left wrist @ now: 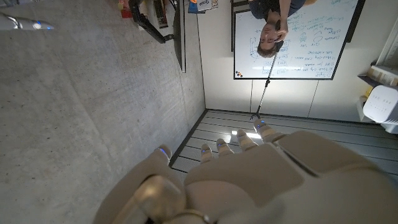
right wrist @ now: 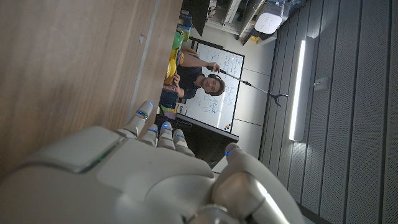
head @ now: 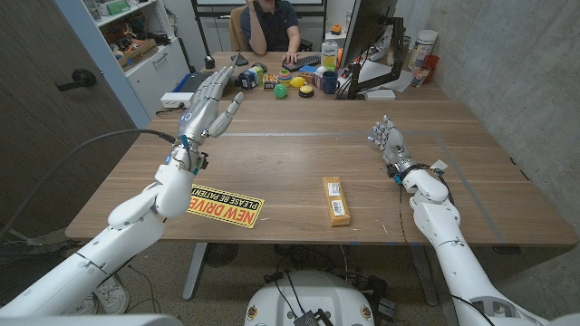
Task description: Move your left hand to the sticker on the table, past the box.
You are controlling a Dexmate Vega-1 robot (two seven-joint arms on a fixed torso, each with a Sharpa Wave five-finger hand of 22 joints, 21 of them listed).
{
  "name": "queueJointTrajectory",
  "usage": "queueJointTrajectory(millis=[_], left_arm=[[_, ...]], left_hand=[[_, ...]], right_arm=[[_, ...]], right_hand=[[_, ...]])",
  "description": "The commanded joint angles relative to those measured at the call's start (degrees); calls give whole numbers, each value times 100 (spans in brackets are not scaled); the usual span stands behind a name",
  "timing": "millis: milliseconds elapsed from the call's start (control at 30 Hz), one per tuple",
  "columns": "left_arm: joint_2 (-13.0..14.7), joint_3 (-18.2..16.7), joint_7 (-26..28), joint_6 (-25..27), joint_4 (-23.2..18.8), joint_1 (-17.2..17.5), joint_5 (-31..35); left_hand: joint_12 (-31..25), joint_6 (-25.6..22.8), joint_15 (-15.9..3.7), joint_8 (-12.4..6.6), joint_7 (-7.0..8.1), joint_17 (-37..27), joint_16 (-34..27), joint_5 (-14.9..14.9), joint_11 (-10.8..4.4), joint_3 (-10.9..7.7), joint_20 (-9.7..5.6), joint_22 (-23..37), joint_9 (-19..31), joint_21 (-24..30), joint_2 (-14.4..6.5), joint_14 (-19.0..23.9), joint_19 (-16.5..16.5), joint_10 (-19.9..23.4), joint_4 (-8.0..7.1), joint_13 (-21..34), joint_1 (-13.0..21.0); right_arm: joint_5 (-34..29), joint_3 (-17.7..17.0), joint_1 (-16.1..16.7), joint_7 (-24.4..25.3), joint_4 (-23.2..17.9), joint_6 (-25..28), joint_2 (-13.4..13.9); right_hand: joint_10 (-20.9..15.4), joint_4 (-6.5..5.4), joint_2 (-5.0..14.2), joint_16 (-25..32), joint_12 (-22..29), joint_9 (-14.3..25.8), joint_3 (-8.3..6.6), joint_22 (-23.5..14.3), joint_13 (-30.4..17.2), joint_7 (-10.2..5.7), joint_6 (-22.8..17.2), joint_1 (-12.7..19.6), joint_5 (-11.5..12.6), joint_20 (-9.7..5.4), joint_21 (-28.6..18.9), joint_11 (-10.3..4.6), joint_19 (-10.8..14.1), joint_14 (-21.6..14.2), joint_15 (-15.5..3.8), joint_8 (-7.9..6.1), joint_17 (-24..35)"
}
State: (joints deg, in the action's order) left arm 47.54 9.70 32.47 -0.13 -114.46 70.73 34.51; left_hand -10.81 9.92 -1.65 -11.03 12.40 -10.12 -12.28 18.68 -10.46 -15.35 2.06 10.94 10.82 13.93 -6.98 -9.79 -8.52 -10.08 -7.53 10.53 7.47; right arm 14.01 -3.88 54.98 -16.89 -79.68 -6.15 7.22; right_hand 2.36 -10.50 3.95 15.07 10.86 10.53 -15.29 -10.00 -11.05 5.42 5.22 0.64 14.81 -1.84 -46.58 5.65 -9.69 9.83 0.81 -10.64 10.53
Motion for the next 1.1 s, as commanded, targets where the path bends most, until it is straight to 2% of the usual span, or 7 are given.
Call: queueJointTrajectory(millis=[33,167,267,400,600,767,1100], left_arm=[[554,-259,-443,1137,-861,662,1370],[741,-279,-780,1418,-1036,818,1676],[768,-286,-975,1670,-1149,945,1853],[789,-308,-1074,1771,-1196,1078,1896],[773,-214,-1147,1836,-1116,1167,1888],[761,-216,-1275,1911,-1124,1318,1743],[669,-205,-1514,2105,-1199,1530,1441]], left_hand=[[-14,218,-449,-50,46,3,6,-7,-72,-107,79,-2,25,-32,-253,-594,-18,-434,73,26,167],[37,176,-418,-75,48,-5,81,-96,-88,-262,376,-9,40,-150,-165,-750,-138,-628,313,37,500],[35,171,-276,-80,48,-25,101,-169,-69,-328,771,0,49,-235,-132,-926,-324,-779,440,45,676],[41,108,-153,-109,48,-40,104,-220,-97,-362,1022,10,64,-240,-112,-1041,-351,-911,526,52,789],[79,138,-24,-89,48,-68,157,-312,-61,-415,1035,35,69,-305,-131,-1492,-674,-1389,616,63,921],[92,413,69,0,47,-94,157,-389,0,-415,1045,54,54,-327,-145,-1921,-1031,-1881,595,67,924],[85,885,507,48,47,-115,140,-439,61,-349,1059,68,48,-314,-80,-2488,-1480,-2618,535,70,879]], right_arm=[[-40,3,-13,-31,22,-19,-61],[-65,28,-52,-36,60,-50,-69],[-72,41,-65,-32,63,-28,-75],[-101,65,-76,-33,95,-37,-75],[-106,90,-110,-48,120,-42,-89],[-114,95,-116,-32,102,-20,-87],[-137,131,-127,-61,105,-35,-76]], right_hand=[[-24,-1,555,9,34,27,-23,-19,-9,46,3,-3,45,-145,37,22,-839,30,5,-35,27],[-22,-1,555,9,32,27,-22,-19,-9,46,5,-3,46,-144,41,15,-836,27,4,-34,27],[-24,-1,554,8,32,27,-21,-19,-9,46,4,-3,46,-144,45,13,-836,26,0,-34,27],[-28,-1,553,8,33,27,-19,-19,-9,41,5,-4,47,-151,51,10,-834,22,1,-33,27],[-35,-1,550,9,34,27,-15,-20,-9,44,4,-5,48,-147,62,1,-835,12,8,-33,28],[-41,0,547,10,35,27,-11,-20,-9,44,4,-6,50,-149,70,6,-826,5,4,-33,27],[-54,0,541,12,38,27,-4,-20,-9,43,-3,-7,52,-154,82,3,-821,-10,16,-35,27]])
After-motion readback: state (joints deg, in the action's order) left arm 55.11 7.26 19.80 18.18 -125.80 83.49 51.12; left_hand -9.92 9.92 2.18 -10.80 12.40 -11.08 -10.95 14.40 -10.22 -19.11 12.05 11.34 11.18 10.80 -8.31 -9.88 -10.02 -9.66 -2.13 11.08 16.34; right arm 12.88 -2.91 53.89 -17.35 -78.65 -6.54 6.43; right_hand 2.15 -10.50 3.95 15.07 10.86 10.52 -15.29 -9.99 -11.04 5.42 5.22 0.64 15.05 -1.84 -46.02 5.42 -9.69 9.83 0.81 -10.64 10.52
